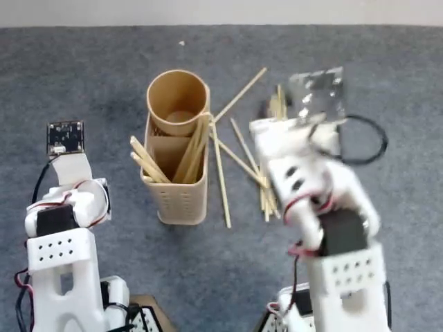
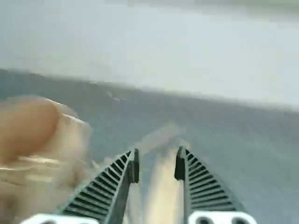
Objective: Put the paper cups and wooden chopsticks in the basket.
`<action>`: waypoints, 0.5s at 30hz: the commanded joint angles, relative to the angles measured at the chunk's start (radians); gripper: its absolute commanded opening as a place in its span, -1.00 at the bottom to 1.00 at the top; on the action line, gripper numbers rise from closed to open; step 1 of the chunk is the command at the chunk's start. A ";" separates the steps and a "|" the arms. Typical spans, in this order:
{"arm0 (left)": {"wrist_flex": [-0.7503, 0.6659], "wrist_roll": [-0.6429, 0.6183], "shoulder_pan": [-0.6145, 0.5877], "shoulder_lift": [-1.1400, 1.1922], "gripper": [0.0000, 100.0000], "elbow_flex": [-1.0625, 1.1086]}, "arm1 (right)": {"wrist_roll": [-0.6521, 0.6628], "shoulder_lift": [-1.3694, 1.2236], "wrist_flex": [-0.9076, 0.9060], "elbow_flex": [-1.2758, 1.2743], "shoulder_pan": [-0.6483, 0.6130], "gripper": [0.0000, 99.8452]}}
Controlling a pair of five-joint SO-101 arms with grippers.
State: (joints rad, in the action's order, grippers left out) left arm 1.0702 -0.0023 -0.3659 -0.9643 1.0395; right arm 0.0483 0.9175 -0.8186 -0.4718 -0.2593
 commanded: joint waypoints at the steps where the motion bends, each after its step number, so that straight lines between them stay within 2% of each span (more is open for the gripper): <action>1: -0.017 0.003 0.013 -0.018 -0.75 -0.002 | 0.104 -0.228 -0.102 0.019 0.134 -0.72; 9: -0.017 0.003 0.013 -0.018 -0.75 -0.002 | 0.106 -0.780 0.154 -0.044 0.140 -0.72; 15: -0.017 0.003 0.013 -0.018 -0.75 -0.001 | 0.106 -1.013 0.200 0.013 0.170 -0.72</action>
State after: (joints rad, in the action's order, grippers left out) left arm 1.0702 -0.0023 -0.3659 -0.9643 1.0426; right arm 0.1450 -0.0046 -0.6498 -0.5178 -0.1243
